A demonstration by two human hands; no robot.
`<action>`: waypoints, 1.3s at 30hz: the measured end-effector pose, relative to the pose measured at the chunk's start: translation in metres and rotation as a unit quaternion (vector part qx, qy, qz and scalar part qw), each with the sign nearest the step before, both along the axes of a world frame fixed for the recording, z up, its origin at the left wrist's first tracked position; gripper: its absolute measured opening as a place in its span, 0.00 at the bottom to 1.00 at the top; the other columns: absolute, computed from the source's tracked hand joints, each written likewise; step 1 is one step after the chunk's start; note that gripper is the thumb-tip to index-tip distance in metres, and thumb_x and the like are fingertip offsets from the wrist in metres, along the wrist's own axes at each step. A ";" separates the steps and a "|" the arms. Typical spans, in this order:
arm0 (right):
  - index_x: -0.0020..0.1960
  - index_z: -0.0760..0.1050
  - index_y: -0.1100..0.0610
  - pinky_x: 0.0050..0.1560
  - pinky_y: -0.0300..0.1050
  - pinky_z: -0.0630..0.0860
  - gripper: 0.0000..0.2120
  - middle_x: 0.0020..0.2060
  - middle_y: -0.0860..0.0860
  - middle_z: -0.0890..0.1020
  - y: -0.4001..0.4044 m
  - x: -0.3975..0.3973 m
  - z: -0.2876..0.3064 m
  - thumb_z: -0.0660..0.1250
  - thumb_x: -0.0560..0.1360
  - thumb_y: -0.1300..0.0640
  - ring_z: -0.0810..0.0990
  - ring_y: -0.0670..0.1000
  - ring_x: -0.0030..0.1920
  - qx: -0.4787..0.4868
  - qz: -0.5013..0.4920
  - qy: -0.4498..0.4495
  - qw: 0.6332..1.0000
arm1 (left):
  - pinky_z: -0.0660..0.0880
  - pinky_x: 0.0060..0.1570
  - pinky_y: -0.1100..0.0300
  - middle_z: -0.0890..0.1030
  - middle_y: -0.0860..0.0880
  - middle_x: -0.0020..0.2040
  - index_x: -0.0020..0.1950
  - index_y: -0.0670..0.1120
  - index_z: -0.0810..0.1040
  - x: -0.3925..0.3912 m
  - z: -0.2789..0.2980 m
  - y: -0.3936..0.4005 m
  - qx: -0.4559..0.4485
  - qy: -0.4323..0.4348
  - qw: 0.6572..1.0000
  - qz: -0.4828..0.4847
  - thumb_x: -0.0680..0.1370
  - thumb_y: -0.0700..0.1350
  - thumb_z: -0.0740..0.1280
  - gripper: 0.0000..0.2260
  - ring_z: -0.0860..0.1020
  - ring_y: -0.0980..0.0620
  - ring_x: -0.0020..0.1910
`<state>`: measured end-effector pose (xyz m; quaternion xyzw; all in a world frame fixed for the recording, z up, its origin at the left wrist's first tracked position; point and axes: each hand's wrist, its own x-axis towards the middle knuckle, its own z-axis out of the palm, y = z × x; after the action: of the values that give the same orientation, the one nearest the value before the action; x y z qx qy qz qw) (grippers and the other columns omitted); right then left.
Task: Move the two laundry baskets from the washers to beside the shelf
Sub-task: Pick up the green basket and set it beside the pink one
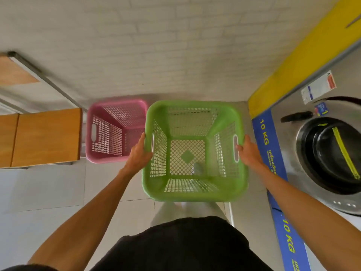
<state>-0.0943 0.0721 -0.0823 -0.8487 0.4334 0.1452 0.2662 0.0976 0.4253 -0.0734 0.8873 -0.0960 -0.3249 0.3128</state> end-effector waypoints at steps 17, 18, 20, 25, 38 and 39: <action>0.66 0.68 0.64 0.38 0.42 0.71 0.19 0.55 0.61 0.80 -0.092 0.158 -0.140 0.66 0.77 0.59 0.78 0.57 0.43 0.067 -0.015 0.078 0.995 | 0.82 0.31 0.52 0.79 0.37 0.54 0.81 0.48 0.46 0.126 -0.177 -0.075 0.029 0.020 0.999 -0.005 0.76 0.30 0.65 0.41 0.83 0.42 0.38; 0.66 0.68 0.64 0.34 0.41 0.69 0.19 0.55 0.61 0.80 -0.096 0.163 -0.152 0.66 0.78 0.60 0.76 0.55 0.41 0.069 -0.015 0.077 0.995 | 0.82 0.31 0.55 0.79 0.38 0.55 0.81 0.48 0.46 0.131 -0.189 -0.079 0.025 0.019 0.999 -0.008 0.76 0.30 0.65 0.41 0.83 0.43 0.39; 0.66 0.68 0.64 0.28 0.38 0.65 0.18 0.55 0.61 0.80 -0.102 0.172 -0.174 0.65 0.79 0.60 0.74 0.54 0.40 0.063 -0.009 0.075 0.995 | 0.83 0.37 0.54 0.76 0.37 0.63 0.81 0.47 0.44 0.141 -0.216 -0.084 0.028 0.015 0.999 -0.015 0.76 0.31 0.66 0.42 0.83 0.43 0.43; 0.67 0.64 0.63 0.28 0.39 0.66 0.21 0.53 0.58 0.79 -0.111 0.188 -0.220 0.66 0.79 0.59 0.76 0.55 0.41 0.036 0.033 0.076 0.996 | 0.82 0.46 0.45 0.75 0.34 0.63 0.80 0.45 0.42 0.156 -0.280 -0.087 0.029 0.002 0.999 -0.044 0.76 0.32 0.69 0.44 0.82 0.41 0.47; 0.64 0.67 0.65 0.25 0.36 0.66 0.18 0.49 0.59 0.80 -0.123 0.203 -0.294 0.67 0.78 0.60 0.76 0.52 0.34 0.038 0.021 0.071 0.996 | 0.83 0.43 0.40 0.75 0.34 0.61 0.78 0.56 0.39 0.181 -0.358 -0.095 0.040 0.023 0.997 -0.058 0.75 0.34 0.70 0.47 0.83 0.39 0.46; 0.64 0.67 0.65 0.25 0.36 0.66 0.18 0.50 0.59 0.80 -0.124 0.203 -0.297 0.67 0.78 0.60 0.76 0.52 0.34 0.034 0.022 0.070 0.997 | 0.83 0.42 0.41 0.75 0.34 0.61 0.79 0.56 0.39 0.182 -0.360 -0.096 0.042 0.026 0.997 -0.058 0.75 0.34 0.70 0.48 0.83 0.40 0.46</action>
<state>0.1091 -0.0516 -0.3796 -0.8361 0.4271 0.2245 0.2608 0.2794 0.3291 -0.4330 0.8838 -0.1249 -0.3694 0.2585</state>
